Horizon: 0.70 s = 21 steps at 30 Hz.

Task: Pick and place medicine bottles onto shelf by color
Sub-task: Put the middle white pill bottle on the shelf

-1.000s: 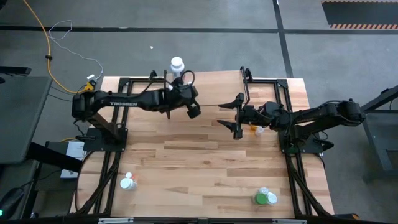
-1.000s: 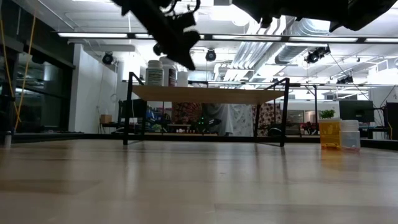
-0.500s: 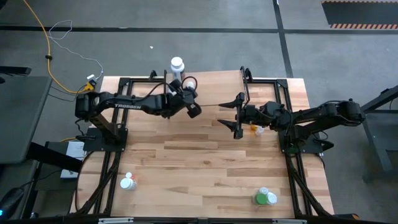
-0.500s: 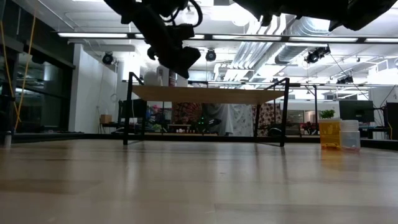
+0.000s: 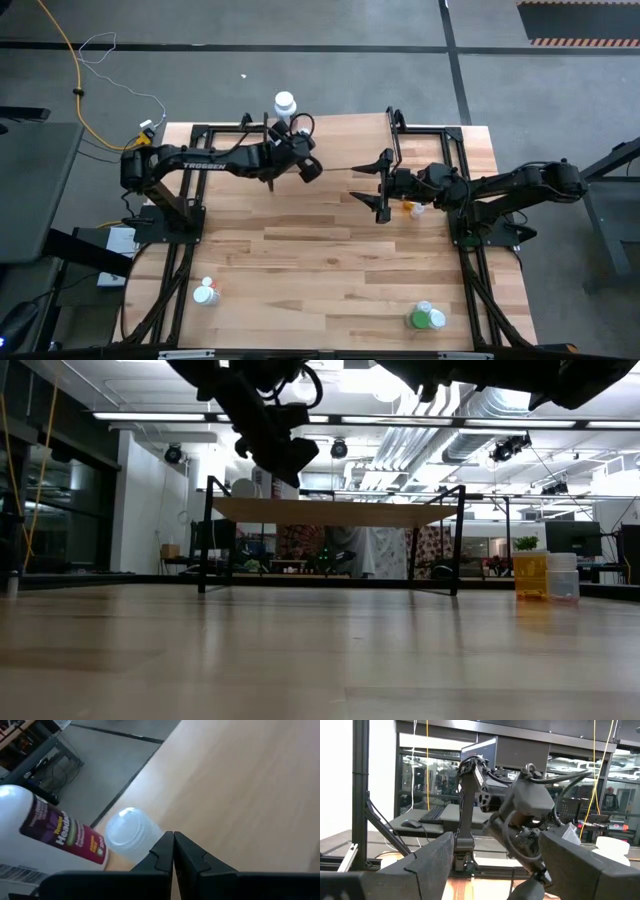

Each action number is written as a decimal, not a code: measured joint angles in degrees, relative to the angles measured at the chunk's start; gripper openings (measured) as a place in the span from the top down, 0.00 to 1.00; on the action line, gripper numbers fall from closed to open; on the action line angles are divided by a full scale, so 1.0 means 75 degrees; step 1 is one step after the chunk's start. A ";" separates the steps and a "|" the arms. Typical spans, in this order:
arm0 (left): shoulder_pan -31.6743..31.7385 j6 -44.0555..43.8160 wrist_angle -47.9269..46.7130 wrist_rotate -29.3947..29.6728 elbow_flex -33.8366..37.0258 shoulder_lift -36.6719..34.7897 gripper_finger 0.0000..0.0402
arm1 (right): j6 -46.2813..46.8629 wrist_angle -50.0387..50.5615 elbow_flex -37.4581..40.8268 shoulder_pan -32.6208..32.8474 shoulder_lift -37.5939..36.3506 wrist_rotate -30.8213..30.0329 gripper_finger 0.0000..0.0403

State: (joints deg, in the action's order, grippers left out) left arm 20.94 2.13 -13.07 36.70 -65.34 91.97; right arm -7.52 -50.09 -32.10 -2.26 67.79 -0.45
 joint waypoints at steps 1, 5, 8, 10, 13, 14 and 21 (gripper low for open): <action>0.0060 0.0000 0.0003 -0.0002 0.0000 -0.0002 1.00 | 0.0000 0.0000 0.0000 0.0000 0.0000 0.0000 0.30; 0.0318 0.0078 0.0046 -0.0008 0.0000 -0.0002 1.00 | 0.0002 -0.0003 0.0000 0.0000 0.0000 0.0000 0.30; 0.0494 0.0181 0.0124 -0.0007 0.0000 -0.0002 1.00 | 0.0002 -0.0003 0.0000 0.0000 0.0000 0.0000 0.30; 0.0598 0.0198 0.0138 -0.0027 0.0000 -0.0002 1.00 | 0.0002 -0.0005 0.0000 0.0000 0.0000 0.0000 0.30; 0.0698 0.0164 0.0137 -0.0164 0.0000 -0.0002 1.00 | 0.0002 -0.0004 0.0000 0.0001 0.0000 0.0000 0.30; 0.0715 0.0162 0.0141 -0.0230 0.0000 -0.0002 1.00 | 0.0002 -0.0006 0.0000 0.0002 0.0000 0.0000 0.30; 0.0203 0.0169 -0.0088 -0.0290 -0.0049 -0.0325 1.00 | 0.0002 -0.0003 0.0000 0.0003 0.0000 0.0000 0.30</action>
State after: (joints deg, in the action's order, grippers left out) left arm 22.46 3.40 -13.73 34.52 -65.71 89.54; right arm -7.51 -50.11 -32.10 -2.24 67.79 -0.45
